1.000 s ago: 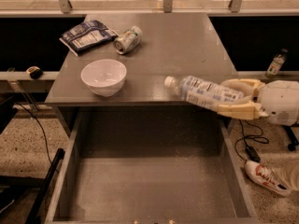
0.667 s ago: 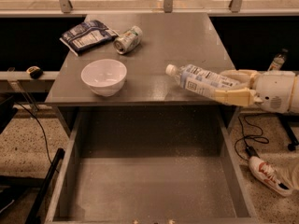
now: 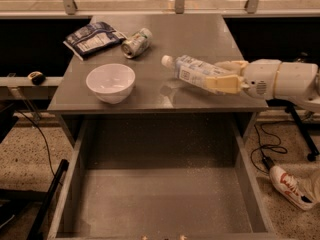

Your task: Pick blue plastic bottle from top drawer and place on counter

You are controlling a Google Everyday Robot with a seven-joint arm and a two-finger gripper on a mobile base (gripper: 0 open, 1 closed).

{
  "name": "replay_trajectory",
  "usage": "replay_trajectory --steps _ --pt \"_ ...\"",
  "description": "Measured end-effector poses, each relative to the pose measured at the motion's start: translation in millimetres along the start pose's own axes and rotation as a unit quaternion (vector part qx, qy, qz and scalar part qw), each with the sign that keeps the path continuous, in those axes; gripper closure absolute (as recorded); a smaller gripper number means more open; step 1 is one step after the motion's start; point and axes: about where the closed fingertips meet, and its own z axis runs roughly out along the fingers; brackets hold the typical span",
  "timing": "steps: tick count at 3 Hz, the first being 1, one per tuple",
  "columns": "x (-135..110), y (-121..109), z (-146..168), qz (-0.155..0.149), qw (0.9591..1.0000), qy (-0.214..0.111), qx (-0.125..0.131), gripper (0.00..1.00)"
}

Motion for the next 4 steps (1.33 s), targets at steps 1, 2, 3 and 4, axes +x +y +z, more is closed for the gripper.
replay_trajectory --steps 1,2,3,4 --pt "-8.9 1.1 24.1 -0.011 0.9999 -0.008 -0.009 0.53" --pt "-7.3 1.0 45.3 -0.015 0.9998 -0.004 -0.015 0.3" --pt "3.3 4.7 74.1 -0.021 0.9993 0.003 -0.032 0.01" --pt "4.1 8.2 87.2 -0.034 0.9985 0.006 -0.041 0.0"
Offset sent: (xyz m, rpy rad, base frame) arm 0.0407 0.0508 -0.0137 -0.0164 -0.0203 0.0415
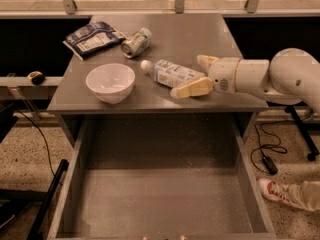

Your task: Pick blue plastic bottle from top drawer and place on counter

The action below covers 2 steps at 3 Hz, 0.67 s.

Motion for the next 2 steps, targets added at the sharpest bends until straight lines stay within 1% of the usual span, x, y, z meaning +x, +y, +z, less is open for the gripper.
replay_trajectory --steps 1,2 --pt "1.6 -4.1 -7.5 -0.024 0.9994 0.018 0.018 0.0" --pt "19.3 -13.0 -36.3 -0.044 0.9968 0.044 0.051 0.0"
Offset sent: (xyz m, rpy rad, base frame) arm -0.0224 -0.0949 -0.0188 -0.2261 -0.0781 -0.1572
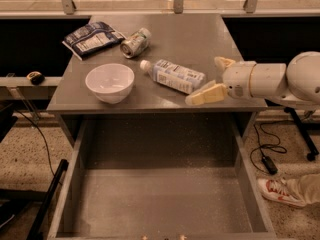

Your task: Pick blue plastic bottle from top drawer and place on counter

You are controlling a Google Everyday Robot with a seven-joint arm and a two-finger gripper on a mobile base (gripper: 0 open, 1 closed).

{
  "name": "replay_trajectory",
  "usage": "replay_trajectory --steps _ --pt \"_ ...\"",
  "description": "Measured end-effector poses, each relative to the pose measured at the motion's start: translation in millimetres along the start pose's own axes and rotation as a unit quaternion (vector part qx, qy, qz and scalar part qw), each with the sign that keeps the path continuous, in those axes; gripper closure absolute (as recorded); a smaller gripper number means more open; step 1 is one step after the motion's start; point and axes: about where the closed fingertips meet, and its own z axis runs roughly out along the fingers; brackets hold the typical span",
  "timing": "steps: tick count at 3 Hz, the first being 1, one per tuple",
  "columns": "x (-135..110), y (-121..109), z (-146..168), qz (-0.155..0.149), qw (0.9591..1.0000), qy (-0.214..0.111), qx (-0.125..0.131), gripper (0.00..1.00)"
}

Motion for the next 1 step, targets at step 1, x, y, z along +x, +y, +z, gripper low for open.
replay_trajectory --steps 1 --pt "39.3 -4.6 -28.5 -0.012 0.9993 0.025 0.027 0.0"
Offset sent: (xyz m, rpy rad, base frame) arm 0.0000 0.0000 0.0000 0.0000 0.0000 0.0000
